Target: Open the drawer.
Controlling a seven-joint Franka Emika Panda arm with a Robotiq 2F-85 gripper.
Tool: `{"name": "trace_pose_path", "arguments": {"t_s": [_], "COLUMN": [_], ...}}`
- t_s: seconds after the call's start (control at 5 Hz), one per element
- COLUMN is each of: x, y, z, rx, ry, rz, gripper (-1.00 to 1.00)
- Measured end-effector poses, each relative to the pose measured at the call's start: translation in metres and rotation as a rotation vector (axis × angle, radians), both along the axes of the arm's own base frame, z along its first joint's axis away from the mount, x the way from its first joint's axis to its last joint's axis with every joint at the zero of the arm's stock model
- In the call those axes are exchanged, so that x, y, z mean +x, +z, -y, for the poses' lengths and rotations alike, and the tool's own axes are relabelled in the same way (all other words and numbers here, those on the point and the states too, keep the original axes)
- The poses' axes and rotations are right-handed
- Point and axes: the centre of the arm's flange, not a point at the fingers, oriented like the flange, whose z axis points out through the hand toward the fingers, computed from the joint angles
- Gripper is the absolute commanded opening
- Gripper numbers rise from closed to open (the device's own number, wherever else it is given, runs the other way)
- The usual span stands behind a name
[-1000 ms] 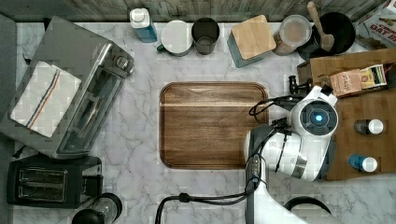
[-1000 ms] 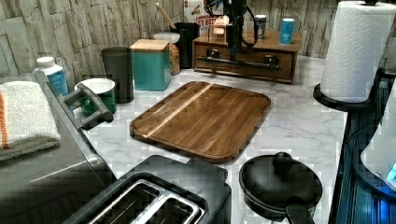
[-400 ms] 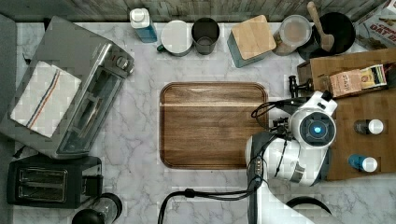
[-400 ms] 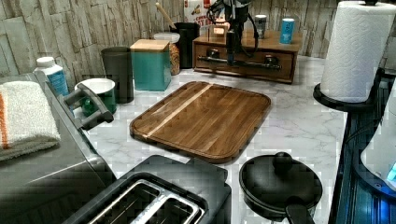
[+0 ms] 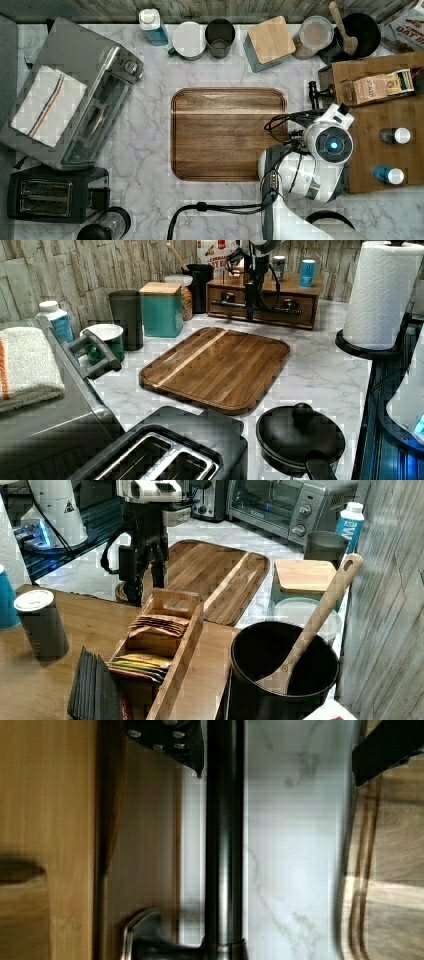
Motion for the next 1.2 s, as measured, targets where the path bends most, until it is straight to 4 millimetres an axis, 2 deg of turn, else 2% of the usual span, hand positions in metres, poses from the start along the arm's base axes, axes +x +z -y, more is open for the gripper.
{"name": "trace_pose_path", "arguments": {"t_s": [0.2,0.4,0.6,1.0,1.2], "x": [0.004,0.0,-0.004,-0.004,-0.004], "y": [-0.01,-0.029,-0.036,-0.034,-0.026], "z": [0.003,0.005,0.006,0.002,-0.004], "rx": [-0.016,0.009,0.018,0.043,0.153], "ry": [0.008,-0.025,-0.033,0.016,0.018], "rz": [0.046,0.022,-0.008,-0.044,-0.059], "gripper": [1.0,1.0,1.0,1.0,1.0]}}
